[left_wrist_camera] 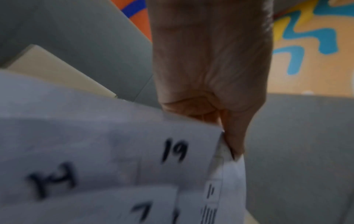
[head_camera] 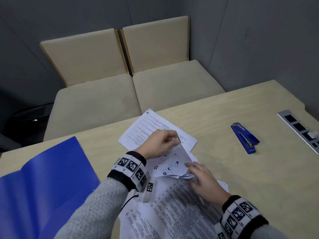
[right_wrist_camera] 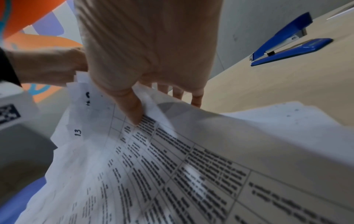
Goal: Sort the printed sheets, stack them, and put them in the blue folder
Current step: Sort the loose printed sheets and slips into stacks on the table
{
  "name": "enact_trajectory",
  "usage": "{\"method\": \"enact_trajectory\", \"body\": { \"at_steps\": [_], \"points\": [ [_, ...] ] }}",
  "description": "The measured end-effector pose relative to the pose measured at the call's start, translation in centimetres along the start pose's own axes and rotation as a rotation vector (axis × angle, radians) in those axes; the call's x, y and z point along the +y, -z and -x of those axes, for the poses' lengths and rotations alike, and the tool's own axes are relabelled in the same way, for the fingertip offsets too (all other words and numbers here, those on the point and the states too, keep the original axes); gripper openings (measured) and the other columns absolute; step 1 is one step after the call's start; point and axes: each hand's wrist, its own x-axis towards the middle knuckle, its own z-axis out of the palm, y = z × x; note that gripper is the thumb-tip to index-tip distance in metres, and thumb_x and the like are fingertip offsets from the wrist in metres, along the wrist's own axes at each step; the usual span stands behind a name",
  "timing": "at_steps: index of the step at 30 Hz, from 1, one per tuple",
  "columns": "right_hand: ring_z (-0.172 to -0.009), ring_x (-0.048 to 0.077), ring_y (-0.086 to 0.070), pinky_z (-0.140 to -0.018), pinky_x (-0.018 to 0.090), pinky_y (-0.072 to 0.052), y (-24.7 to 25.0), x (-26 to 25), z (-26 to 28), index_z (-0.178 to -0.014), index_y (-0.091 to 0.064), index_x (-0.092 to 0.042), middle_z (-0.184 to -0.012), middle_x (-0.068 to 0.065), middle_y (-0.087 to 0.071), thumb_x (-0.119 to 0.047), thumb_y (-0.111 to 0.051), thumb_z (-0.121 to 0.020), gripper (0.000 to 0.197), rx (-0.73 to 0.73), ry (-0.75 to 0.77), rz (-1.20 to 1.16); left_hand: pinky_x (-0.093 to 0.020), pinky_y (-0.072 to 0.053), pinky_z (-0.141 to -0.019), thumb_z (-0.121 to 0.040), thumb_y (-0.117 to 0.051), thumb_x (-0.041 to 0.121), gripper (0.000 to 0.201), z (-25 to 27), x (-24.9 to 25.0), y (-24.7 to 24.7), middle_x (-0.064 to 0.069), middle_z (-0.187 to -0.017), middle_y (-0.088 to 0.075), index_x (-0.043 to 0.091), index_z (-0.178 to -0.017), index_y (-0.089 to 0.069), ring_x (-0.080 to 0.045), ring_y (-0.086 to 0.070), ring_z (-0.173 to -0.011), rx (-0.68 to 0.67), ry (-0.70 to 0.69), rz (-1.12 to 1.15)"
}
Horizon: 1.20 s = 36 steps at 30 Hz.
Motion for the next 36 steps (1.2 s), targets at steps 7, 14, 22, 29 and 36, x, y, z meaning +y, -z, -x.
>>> {"method": "enact_trajectory", "body": {
  "at_steps": [7,14,22,29,36],
  "points": [
    [-0.121,0.013,-0.044,-0.094,0.036,-0.040,-0.7,0.2,0.4,-0.091,-0.047,-0.027,-0.133,-0.009,-0.045,-0.018,-0.055,-0.090,0.013,0.011,0.000,-0.070,-0.034,-0.051,-0.079,-0.092,-0.060,0.019,0.014,1.2,3.2,5.0,0.001,-0.087,-0.073,0.009,-0.090,-0.070,-0.011,-0.067,-0.082,0.257,-0.058,0.121],
    [-0.074,0.003,-0.051,-0.065,0.021,-0.038,1.3,-2.0,2.1,-0.087,-0.059,-0.018,-0.081,-0.008,-0.058,-0.040,-0.057,-0.089,0.022,0.138,0.065,-0.393,-0.002,-0.036,-0.068,-0.096,-0.050,0.007,0.014,5.0,7.4,11.1,0.009,-0.088,-0.062,0.002,-0.097,-0.063,0.020,-0.052,-0.074,0.966,-0.354,-0.156],
    [-0.084,0.002,-0.060,-0.072,0.014,-0.041,5.9,-7.1,4.5,-0.093,-0.068,-0.020,-0.086,-0.007,-0.068,-0.012,-0.061,-0.090,0.011,0.154,0.199,-0.598,-0.020,-0.042,-0.063,-0.098,-0.046,0.013,0.011,7.3,10.2,14.6,0.016,-0.084,-0.057,0.012,-0.099,-0.057,0.001,-0.055,-0.071,1.114,-0.421,-0.125],
    [-0.123,0.019,-0.036,-0.101,0.054,-0.031,11.1,-13.2,5.6,-0.084,-0.061,-0.026,-0.126,-0.010,-0.042,-0.034,-0.061,-0.079,0.009,0.593,0.375,-0.221,-0.031,-0.043,-0.062,-0.096,-0.049,0.013,0.011,5.8,10.6,11.5,-0.003,-0.082,-0.062,0.011,-0.095,-0.060,-0.018,-0.058,-0.074,0.595,-0.375,-0.071],
    [-0.122,-0.011,-0.037,-0.116,0.047,-0.010,13.6,-15.2,3.0,-0.100,-0.062,-0.019,-0.127,-0.016,-0.053,-0.026,-0.056,-0.087,0.016,0.524,0.366,-0.143,-0.012,-0.039,-0.067,-0.098,-0.049,0.011,0.017,5.1,12.2,8.6,0.017,-0.076,-0.057,-0.003,-0.097,-0.059,0.003,-0.052,-0.069,0.286,-0.417,0.124]
  ]
}}
